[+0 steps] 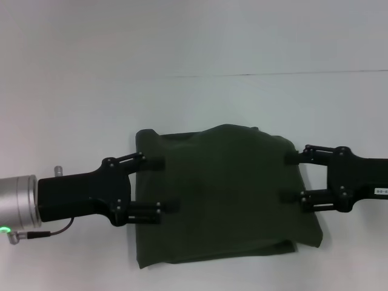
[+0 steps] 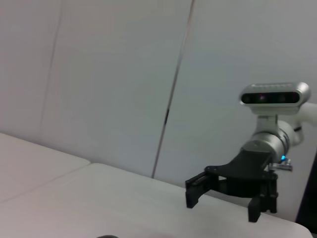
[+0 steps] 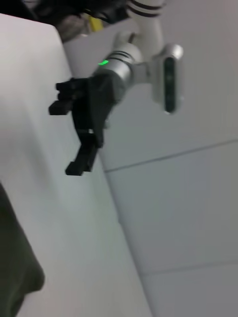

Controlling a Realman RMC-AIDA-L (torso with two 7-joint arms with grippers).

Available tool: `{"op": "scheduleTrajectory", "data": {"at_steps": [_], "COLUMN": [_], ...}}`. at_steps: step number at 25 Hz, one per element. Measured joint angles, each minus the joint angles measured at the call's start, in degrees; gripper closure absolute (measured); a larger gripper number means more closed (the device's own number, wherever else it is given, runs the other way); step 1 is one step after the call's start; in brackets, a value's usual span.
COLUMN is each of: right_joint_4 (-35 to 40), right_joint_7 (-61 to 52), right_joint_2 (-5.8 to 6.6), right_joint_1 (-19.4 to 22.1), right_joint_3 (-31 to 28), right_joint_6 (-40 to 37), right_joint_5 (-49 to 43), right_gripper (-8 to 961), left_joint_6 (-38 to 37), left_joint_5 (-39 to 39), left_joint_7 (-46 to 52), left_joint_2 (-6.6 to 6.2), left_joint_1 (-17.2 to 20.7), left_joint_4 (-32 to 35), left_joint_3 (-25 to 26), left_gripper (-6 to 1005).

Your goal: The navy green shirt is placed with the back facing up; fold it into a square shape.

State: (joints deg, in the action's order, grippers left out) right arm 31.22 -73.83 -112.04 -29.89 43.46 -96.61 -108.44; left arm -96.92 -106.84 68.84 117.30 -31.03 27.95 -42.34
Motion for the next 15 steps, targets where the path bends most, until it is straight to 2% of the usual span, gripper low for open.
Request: {"op": "scheduleTrajectory", "data": {"at_steps": [15], "right_joint_4": [0.51], "right_joint_7": [0.45], "right_joint_2": [-0.48], "right_joint_1": [-1.77], "right_joint_3": [0.08], "right_joint_6": [0.72], "right_joint_5": [-1.48], "right_gripper": [49], "left_joint_6": [-1.42], "left_joint_5": [-0.74], "left_joint_7": [0.54], "left_joint_2": [-0.15], "left_joint_1": [0.08], "left_joint_4": [0.12], "left_joint_3": [-0.07], "left_gripper": [65]}}
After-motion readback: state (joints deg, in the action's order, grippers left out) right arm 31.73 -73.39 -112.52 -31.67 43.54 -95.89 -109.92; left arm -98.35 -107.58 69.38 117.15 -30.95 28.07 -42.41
